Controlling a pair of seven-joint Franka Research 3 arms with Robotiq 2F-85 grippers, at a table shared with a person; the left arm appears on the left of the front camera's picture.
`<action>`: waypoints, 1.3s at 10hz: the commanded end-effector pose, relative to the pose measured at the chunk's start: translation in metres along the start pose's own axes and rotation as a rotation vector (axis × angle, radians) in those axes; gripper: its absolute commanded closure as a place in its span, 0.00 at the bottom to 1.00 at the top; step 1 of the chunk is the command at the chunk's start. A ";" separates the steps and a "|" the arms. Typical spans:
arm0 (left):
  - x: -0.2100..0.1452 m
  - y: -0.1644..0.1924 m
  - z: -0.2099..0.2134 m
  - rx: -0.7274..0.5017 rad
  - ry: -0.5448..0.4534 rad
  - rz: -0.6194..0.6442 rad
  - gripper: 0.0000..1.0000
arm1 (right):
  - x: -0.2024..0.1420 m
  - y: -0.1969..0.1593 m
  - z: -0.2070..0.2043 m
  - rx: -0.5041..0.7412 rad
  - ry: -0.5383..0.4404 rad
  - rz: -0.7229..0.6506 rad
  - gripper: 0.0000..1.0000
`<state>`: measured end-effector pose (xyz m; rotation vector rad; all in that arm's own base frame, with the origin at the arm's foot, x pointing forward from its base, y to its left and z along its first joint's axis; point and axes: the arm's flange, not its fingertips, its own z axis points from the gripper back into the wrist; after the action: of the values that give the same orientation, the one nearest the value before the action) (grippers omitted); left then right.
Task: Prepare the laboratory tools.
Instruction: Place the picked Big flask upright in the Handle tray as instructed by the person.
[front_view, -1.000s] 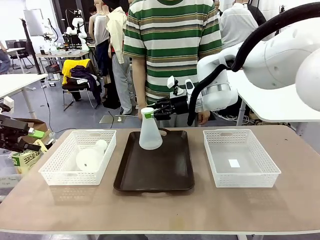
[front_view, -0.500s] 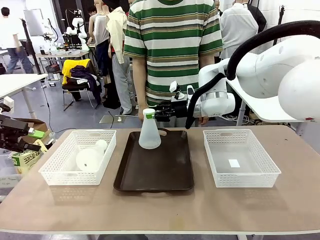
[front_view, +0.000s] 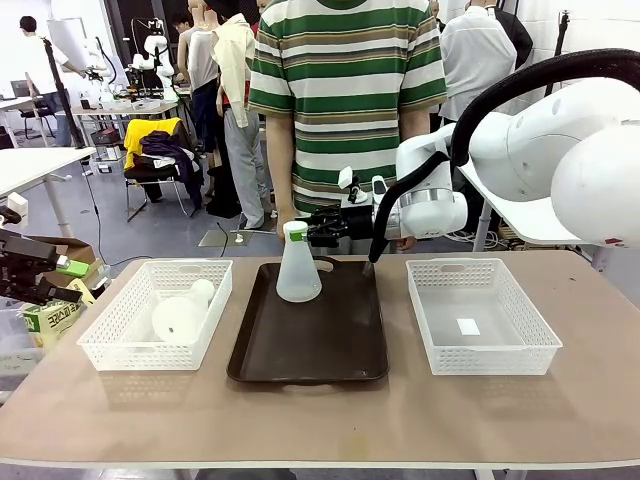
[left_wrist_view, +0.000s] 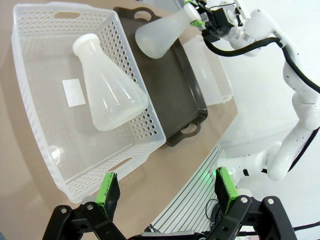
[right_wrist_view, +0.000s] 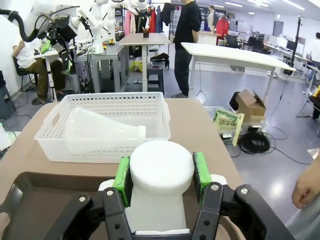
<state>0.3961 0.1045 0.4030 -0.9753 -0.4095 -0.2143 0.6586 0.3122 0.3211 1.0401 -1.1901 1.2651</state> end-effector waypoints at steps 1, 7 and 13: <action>-0.001 0.000 0.001 -0.007 -0.008 -0.003 0.00 | 0.002 0.005 0.008 -0.006 -0.009 -0.013 0.25; -0.001 0.000 0.001 -0.007 -0.008 -0.003 0.00 | 0.006 0.017 0.029 0.031 0.009 -0.068 0.00; -0.001 0.000 0.001 -0.007 -0.008 -0.003 0.00 | 0.003 0.013 0.031 0.020 0.008 -0.070 0.00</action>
<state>0.3961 0.1045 0.4030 -0.9753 -0.4094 -0.2144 0.6405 0.2784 0.3294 1.0922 -1.0989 1.2264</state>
